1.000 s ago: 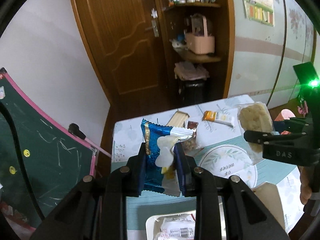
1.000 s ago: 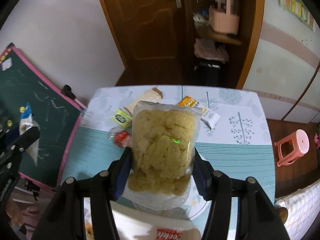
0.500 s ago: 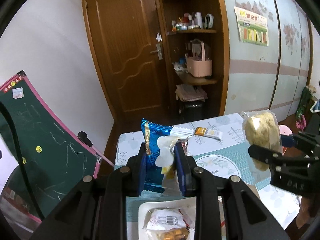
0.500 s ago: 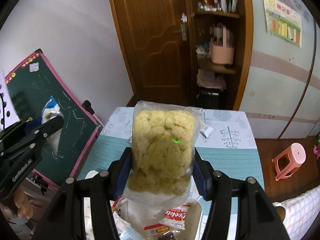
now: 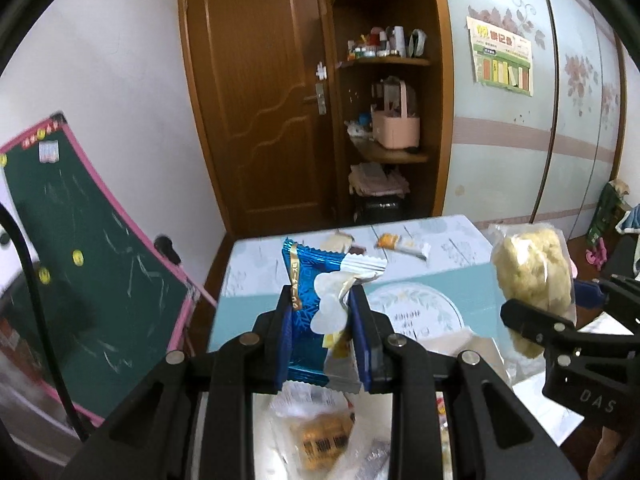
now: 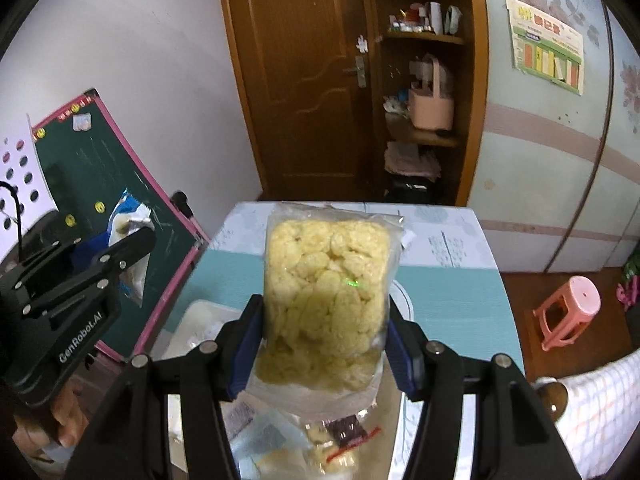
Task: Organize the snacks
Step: 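Lift both snacks and carry them over the white tray, then release the blue snack and the puff bag into the white tray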
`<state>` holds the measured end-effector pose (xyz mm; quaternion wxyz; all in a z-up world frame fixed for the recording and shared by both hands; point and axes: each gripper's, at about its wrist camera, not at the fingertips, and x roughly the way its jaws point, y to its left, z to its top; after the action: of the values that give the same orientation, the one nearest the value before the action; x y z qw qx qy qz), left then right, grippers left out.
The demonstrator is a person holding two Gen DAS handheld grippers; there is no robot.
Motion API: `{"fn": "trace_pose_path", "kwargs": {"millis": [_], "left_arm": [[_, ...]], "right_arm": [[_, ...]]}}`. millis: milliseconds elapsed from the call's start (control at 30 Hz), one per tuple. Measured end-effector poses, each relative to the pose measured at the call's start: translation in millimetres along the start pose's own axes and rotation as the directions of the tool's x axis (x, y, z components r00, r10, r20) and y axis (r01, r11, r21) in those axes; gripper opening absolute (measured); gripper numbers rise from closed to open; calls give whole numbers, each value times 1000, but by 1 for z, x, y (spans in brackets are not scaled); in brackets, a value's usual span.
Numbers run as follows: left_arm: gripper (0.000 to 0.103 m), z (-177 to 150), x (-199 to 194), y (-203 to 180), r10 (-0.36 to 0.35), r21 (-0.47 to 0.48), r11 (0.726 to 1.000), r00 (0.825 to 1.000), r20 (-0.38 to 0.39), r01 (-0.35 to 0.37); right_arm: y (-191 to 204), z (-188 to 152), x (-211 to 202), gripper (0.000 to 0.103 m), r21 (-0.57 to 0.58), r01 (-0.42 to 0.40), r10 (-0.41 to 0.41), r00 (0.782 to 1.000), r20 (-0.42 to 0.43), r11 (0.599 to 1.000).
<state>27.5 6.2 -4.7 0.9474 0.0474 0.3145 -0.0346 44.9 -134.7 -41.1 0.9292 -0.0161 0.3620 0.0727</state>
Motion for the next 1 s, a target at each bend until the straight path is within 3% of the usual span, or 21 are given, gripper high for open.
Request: {"fn": "trace_pose_path", "kwargs": {"millis": [367, 800, 867, 900, 933, 1000], "left_arm": [[25, -52, 32, 4, -4, -51, 999, 992, -129, -3], [26, -73, 54, 3, -16, -60, 998, 972, -233, 2], [36, -75, 56, 3, -16, -64, 998, 969, -246, 1], [54, -75, 57, 3, -17, -72, 997, 967, -253, -2], [81, -76, 57, 3, -17, -79, 997, 966, -259, -4], [94, -77, 55, 5, -15, -100, 995, 968, -251, -10]], "right_arm": [[16, -28, 2, 57, -46, 81, -81, 997, -3, 996], [23, -49, 18, 57, -79, 93, -99, 993, -71, 992], [22, -53, 21, 57, -77, 82, -89, 992, -92, 994], [22, -55, 21, 57, -76, 79, -86, 991, -98, 994], [23, -56, 22, 57, -77, 79, -87, 991, -105, 994], [21, -58, 24, 58, -75, 84, -93, 989, -113, 994]]}}
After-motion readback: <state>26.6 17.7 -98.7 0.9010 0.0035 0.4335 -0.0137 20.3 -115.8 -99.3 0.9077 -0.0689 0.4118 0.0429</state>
